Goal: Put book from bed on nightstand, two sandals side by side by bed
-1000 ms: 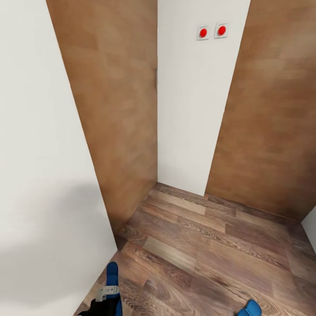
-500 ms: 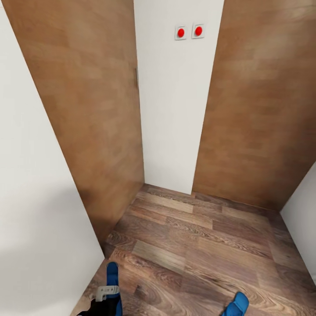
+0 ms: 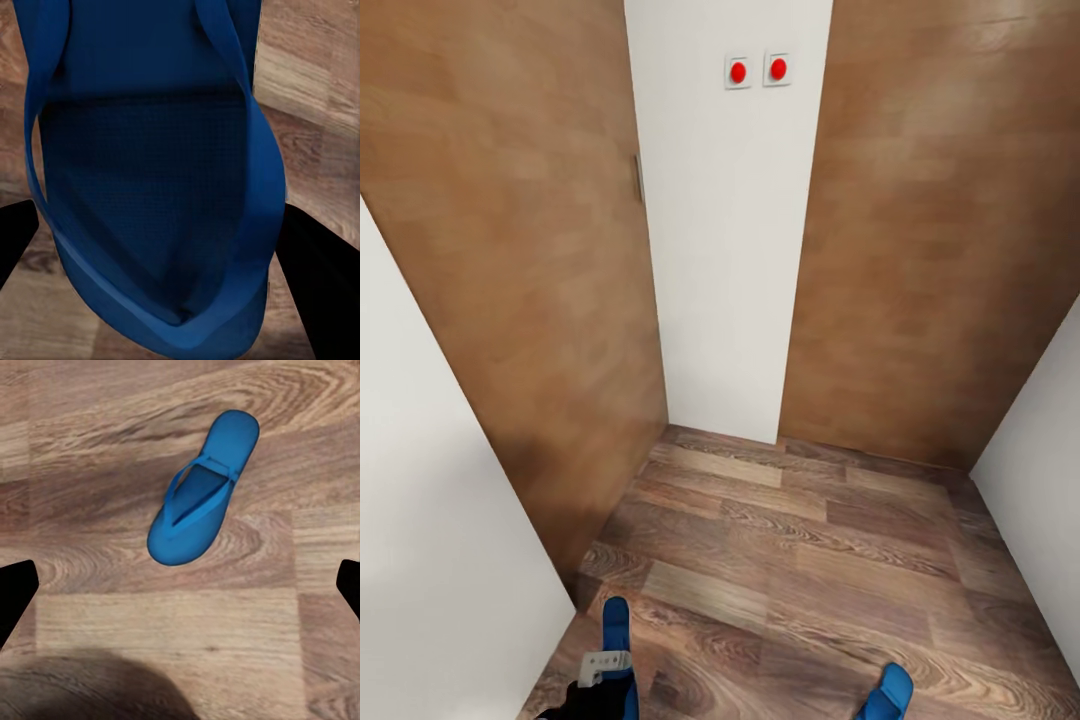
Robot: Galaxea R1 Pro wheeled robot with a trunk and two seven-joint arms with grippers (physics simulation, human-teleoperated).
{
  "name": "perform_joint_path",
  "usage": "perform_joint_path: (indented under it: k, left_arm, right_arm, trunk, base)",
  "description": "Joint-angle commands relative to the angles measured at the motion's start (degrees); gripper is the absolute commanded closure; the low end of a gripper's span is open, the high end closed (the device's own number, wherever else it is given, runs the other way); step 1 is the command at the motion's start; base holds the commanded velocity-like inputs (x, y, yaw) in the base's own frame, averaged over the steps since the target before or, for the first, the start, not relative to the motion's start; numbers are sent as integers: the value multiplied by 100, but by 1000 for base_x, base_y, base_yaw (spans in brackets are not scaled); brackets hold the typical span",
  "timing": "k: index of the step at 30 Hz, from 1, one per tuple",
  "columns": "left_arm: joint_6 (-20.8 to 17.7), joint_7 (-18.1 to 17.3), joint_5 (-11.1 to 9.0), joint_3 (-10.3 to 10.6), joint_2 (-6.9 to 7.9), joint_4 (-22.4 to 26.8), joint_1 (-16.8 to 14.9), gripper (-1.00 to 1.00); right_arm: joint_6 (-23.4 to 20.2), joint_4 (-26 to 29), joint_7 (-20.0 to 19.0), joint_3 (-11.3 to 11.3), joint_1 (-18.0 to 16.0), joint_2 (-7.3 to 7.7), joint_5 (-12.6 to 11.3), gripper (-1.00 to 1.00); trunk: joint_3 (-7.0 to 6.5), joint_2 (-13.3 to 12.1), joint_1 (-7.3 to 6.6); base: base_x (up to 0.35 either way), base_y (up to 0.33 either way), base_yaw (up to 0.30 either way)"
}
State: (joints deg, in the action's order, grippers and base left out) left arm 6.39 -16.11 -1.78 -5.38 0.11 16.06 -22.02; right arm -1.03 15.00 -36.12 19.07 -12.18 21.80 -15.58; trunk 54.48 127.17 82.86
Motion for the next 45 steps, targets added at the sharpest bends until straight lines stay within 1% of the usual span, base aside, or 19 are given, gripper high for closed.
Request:
perform_joint_path:
  k: [1, 15, 18, 37, 45]
  left_arm:
    - [4, -69, -14, -42, 0, -7, -4, 100]
    - [3, -70, -6, -42, -2, -7, -4, 100]
    - [7, -71, -6, -42, -2, -7, -4, 100]
    - [9, -73, -8, -42, -1, -7, -4, 100]
    - [10, -73, -12, -42, 2, -7, -4, 100]
  right_arm:
    - [-11, -6, -27, 9, -4, 1, -33, -100]
    - [-11, -6, -27, 9, -4, 1, -33, -100]
    - [-11, -6, -27, 9, -4, 2, -33, -100]
    - [-12, -6, -27, 9, -4, 1, -33, -100]
    - [-11, -6, -33, 9, -4, 0, -33, -100]
  trunk:
    - [5, 2, 2]
    - [5, 2, 2]
    - [5, 2, 2]
    - [5, 2, 2]
    - [5, 2, 2]
  base:
    - [279, 94, -14]
    - [308, 72, -2]
    - [156, 4, -91]
    - [9, 1, -226]
    - [172, 107, -235]
